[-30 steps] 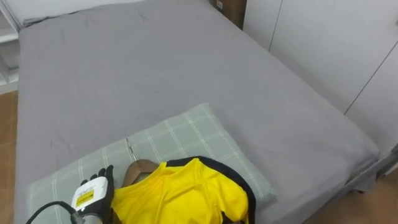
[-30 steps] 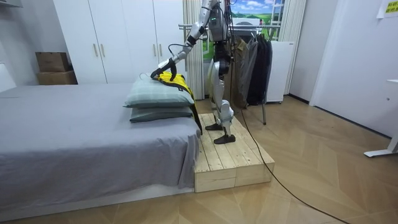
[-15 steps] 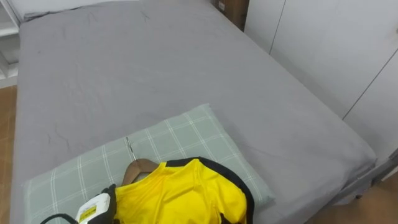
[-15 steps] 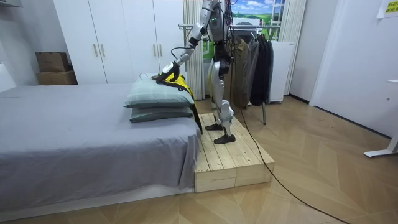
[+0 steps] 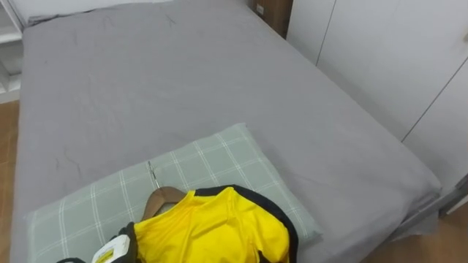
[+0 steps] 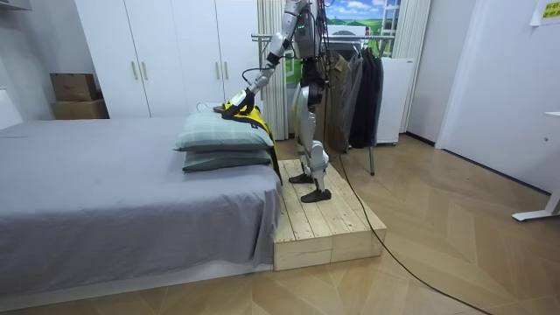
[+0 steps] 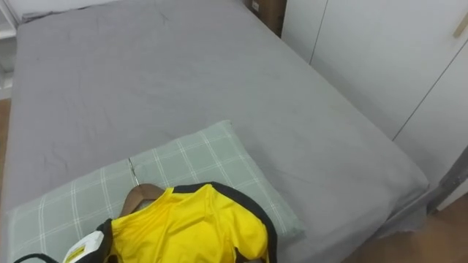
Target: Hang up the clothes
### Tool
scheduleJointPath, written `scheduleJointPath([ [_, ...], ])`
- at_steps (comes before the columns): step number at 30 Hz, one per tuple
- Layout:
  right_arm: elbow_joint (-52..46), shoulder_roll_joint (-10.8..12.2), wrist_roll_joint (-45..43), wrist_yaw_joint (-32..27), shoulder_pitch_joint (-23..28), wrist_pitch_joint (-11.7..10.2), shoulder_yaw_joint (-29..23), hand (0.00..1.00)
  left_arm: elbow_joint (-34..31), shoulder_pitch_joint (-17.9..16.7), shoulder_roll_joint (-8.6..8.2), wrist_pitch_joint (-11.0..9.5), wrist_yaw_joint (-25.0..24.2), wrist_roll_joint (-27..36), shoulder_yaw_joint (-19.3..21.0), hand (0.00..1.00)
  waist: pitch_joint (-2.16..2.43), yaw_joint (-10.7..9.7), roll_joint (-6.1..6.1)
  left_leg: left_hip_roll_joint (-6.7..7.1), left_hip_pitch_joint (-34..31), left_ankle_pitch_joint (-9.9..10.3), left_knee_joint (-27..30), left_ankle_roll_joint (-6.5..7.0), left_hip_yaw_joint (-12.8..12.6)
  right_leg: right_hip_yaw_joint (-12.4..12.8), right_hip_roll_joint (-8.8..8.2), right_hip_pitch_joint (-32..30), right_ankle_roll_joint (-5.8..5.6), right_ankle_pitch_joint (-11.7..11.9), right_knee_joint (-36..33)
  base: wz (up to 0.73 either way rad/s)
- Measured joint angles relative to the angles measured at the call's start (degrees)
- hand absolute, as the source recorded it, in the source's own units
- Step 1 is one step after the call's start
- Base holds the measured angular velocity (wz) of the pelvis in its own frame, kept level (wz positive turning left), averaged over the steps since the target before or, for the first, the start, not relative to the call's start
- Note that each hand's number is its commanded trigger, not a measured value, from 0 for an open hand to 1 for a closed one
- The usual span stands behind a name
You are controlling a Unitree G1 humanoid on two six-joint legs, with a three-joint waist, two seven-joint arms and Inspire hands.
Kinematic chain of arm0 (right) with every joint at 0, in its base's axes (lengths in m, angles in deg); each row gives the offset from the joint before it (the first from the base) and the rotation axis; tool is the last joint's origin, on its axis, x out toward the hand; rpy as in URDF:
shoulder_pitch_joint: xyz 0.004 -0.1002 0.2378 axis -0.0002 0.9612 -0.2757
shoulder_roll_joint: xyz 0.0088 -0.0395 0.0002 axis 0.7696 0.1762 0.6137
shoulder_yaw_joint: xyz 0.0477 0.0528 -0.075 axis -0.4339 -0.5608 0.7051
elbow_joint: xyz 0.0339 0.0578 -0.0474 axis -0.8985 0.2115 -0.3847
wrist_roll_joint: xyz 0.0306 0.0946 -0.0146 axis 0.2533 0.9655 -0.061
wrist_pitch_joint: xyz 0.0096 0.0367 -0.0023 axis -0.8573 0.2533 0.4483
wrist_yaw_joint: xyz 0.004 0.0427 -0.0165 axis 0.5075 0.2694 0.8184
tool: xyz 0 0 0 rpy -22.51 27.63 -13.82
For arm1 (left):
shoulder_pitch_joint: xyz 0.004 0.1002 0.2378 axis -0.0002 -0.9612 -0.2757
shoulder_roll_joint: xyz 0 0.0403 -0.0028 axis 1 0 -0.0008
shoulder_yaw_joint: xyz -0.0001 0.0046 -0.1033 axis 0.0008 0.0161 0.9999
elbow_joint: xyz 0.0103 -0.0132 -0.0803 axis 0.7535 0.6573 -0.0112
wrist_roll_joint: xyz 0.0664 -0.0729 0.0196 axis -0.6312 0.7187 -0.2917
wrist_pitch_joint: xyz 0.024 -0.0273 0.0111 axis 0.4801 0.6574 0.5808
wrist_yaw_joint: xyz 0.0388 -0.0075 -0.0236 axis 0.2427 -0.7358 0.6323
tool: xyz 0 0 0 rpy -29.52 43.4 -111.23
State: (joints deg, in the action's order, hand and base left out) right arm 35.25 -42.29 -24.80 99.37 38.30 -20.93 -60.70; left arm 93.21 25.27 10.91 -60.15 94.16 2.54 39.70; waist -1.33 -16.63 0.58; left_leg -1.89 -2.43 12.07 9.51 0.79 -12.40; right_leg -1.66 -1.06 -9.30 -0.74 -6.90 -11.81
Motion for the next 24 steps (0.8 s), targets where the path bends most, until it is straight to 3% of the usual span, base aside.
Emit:
scheduleJointPath([
  [4,0.05,0.0,0.0,0.11,-0.39,0.04,-0.03,0.0,0.0,0.02,0.01,0.09,-0.18,0.1,0.25,0.0,0.03,0.0,-0.04,0.01,-0.11,0.0,0.0,0.0,-0.05,-0.04,0.0,-0.09,0.0,0.0,0.02,0.0],
  [5,0.06,0.0,0.0,0.14,-0.37,0.05,-0.08,0.0,-0.01,0.02,0.01,0.11,-0.2,0.08,0.35,0.04,0.05,-0.01,-0.05,0.0,-0.14,0.0,0.0,0.0,-0.04,-0.03,0.01,-0.12,0.0,0.0,0.04,0.0],
  [6,0.07,0.0,-0.02,0.17,-0.32,0.14,-0.1,0.0,-0.03,0.04,0.0,0.13,-0.24,0.05,0.89,0.56,0.16,-0.02,-0.04,-0.01,-0.27,0.0,0.01,0.0,-0.06,0.01,0.04,-0.27,0.04,0.02,0.05,0.0],
  [7,0.04,0.0,0.17,0.15,-0.43,0.47,-0.09,0.0,-0.05,0.17,0.01,0.25,-0.26,0.06,1.2,0.69,0.25,-0.01,0.0,-0.03,-0.42,0.0,0.08,0.0,-0.07,-0.04,0.06,-0.4,0.1,0.08,0.05,0.0],
  [8,0.04,-0.01,0.24,0.11,-0.49,0.67,-0.08,0.0,-0.04,0.23,0.0,0.33,-0.25,0.07,1.2,0.98,0.26,-0.01,0.0,-0.05,-0.43,0.0,0.08,0.0,-0.07,-0.05,0.07,-0.4,0.11,0.1,0.05,0.0],
  [14,0.08,-0.02,1.55,-0.22,-0.28,1.23,0.74,0.0,-0.04,1.26,0.46,0.58,1.55,0.16,1.27,1.0,0.31,0.8,0.09,-0.23,0.03,-0.03,0.07,-0.05,-0.14,-0.11,0.22,0.04,0.2,0.22,0.07,0.0],
  [18,-0.07,-0.03,1.38,-0.5,-0.32,1.19,1.0,0.0,-0.07,2.9,1.95,0.55,1.47,2.34,1.71,1.0,0.36,1.18,0.18,-0.28,0.11,-0.11,0.12,-0.17,-0.12,-0.11,0.25,0.2,0.29,0.42,0.18,0.0],
  [24,-0.09,-0.05,1.38,-0.5,-0.35,1.05,1.04,0.0,-0.04,2.69,1.97,0.57,0.29,4.42,1.72,1.0,0.33,1.41,0.25,-0.31,0.02,-0.14,0.23,-0.21,-0.12,-0.13,0.26,0.15,0.34,0.45,0.23,0.0],
])
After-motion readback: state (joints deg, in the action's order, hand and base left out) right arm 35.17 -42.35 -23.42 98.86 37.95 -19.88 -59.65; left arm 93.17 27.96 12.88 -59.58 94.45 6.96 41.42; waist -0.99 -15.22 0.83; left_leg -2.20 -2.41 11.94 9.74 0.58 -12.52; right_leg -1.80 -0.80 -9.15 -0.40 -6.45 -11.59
